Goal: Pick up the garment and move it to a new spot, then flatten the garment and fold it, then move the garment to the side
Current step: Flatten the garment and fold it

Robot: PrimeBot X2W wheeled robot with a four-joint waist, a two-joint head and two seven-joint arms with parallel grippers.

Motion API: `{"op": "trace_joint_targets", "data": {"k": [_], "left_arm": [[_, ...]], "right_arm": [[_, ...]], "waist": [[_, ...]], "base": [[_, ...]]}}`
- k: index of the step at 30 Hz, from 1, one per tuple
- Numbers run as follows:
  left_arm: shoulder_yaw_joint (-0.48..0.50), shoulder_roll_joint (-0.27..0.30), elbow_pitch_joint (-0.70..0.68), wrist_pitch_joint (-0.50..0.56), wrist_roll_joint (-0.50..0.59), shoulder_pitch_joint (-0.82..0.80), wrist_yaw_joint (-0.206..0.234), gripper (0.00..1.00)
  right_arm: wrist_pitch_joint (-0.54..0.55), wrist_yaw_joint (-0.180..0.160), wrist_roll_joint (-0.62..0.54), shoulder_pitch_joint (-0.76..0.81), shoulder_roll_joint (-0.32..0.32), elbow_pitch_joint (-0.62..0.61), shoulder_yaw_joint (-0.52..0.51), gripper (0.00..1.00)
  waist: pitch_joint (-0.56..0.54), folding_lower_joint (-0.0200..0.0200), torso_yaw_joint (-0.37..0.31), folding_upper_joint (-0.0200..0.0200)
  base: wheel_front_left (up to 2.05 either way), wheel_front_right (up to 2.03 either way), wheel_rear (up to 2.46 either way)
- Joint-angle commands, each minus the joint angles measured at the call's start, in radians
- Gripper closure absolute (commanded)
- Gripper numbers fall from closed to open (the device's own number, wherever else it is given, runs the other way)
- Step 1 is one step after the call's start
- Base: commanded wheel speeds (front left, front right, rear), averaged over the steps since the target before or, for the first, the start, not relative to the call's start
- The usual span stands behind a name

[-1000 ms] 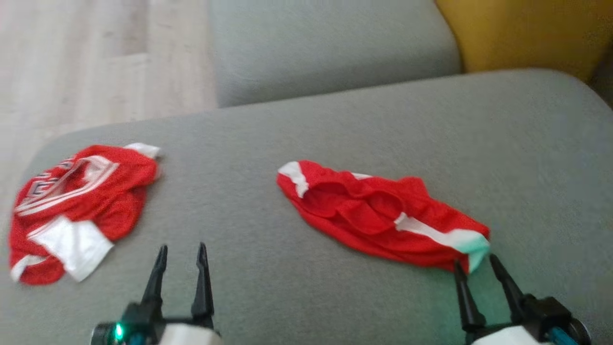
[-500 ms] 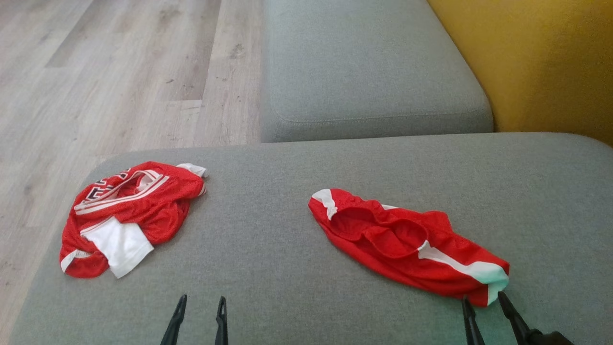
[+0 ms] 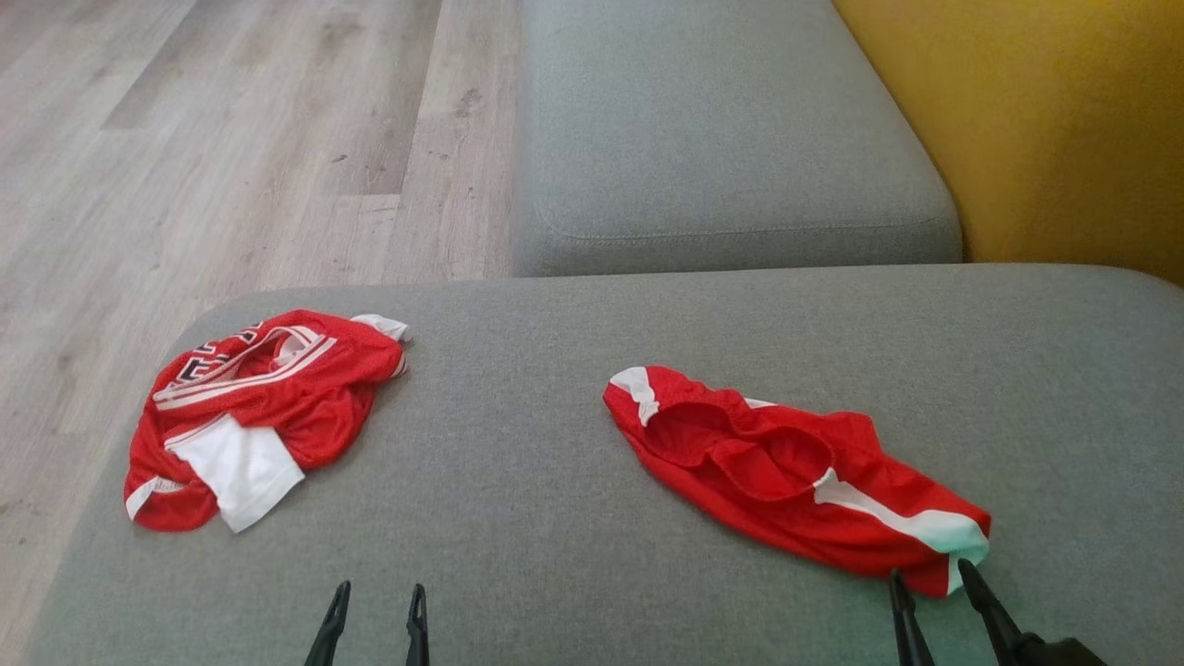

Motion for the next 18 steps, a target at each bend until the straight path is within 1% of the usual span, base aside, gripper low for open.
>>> {"op": "trace_joint_targets", "data": {"k": [1,13,18], "left_arm": [[0.03,-0.007,-0.029,-0.005,-0.007,-0.048,0.002,0.0],[0.024,-0.007,-0.023,-0.005,-0.018,-0.059,0.006,0.0],[0.008,-0.007,-0.016,-0.005,-0.031,-0.067,0.002,0.0]], "right_arm": [[-0.006,0.008,-0.007,-0.035,-0.007,-0.035,0.024,0.0],[-0.006,0.008,-0.011,-0.041,-0.007,-0.034,0.023,0.0],[-0.006,0.008,-0.016,-0.046,-0.007,-0.035,0.029,0.0]], "waist": [[0.001,0.0,0.0,-0.0001],[-0.001,0.0,-0.011,-0.0001],[0.009,0.0,-0.035,-0.0001]], "base": [[0.0,0.0,0.0],[0.0,0.0,0.0],[0.0,0.0,0.0]]}}
